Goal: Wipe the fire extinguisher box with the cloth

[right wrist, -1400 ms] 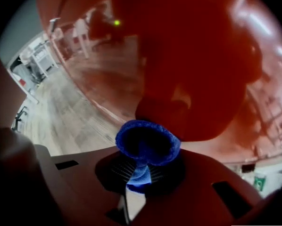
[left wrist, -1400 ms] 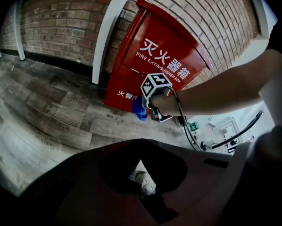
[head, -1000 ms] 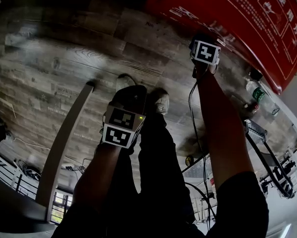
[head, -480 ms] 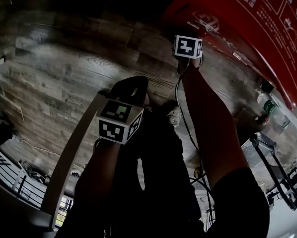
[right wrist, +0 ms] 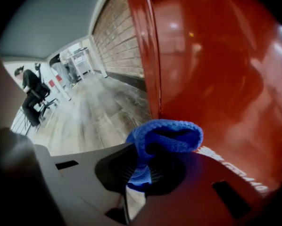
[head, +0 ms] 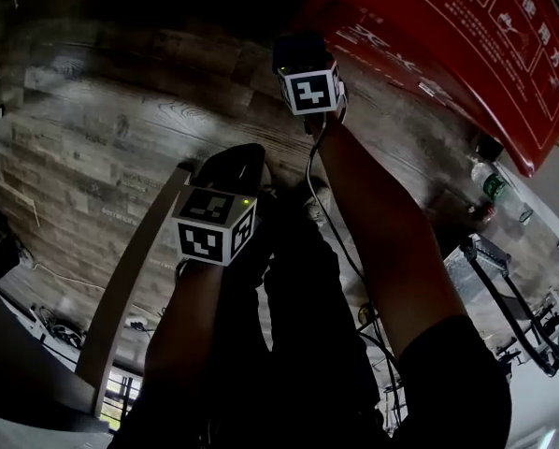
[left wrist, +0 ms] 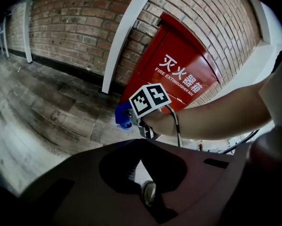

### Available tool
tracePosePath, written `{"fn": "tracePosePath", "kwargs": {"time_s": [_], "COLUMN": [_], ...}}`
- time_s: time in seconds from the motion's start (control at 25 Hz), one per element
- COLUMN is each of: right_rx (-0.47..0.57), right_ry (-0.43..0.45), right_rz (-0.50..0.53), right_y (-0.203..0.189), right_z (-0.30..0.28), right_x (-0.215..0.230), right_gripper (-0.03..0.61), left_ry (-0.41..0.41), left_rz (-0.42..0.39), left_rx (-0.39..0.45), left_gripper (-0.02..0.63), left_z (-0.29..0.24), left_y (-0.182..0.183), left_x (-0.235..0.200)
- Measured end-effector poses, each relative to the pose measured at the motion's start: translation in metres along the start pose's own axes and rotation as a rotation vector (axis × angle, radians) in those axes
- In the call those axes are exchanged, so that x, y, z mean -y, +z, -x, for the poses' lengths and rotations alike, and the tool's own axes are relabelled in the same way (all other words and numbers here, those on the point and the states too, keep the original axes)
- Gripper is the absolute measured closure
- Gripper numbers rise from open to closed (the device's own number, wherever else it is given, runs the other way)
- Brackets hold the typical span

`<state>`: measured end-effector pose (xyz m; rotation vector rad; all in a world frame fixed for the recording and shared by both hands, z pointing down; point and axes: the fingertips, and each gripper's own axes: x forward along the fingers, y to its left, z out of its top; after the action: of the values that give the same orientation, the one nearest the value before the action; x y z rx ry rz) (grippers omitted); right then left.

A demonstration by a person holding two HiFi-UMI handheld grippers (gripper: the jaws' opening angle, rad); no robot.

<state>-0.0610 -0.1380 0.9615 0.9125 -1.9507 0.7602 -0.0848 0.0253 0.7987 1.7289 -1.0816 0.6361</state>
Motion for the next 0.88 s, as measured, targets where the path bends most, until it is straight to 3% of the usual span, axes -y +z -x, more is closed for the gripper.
{"fn": "tracePosePath", "kwargs": {"time_s": [0.12,0.2,0.4,0.64,0.88], "right_rx": [-0.005,0.047,0.147,0.318,0.457], "right_ry": [0.005,-0.007,-0.080,-0.148,-0.171], "right_rz": [0.040,0.035,-0.046,-0.156,-0.260], "right_y": [-0.012,-0.004,0.008,0.034,0.067], "right_z": [0.050,0.096,0.228,0.373,0.500], "right_x": [-0.003,0.000,0.024,0.055,0.043], "right_gripper": [0.532,0.532,0.532,0.532,0.532], "left_ry": [-0.034,-0.048,-0.026,-0.042,-0.053], "left_rz": [0.032,0.043,0.025,-0.110,-0.177], "left_rx": [-0.008,-0.007,-0.002,0.071,0.183], "left_gripper": [0.617,0.617,0.617,0.617,0.615], "left_z": [0.011,0.024,0.065,0.095,0.140], "left_y": [-0.006,-0.004,0.011,0.082,0.153], "left_x": [0.027,0.044,0.089,0.158,0.225]}}
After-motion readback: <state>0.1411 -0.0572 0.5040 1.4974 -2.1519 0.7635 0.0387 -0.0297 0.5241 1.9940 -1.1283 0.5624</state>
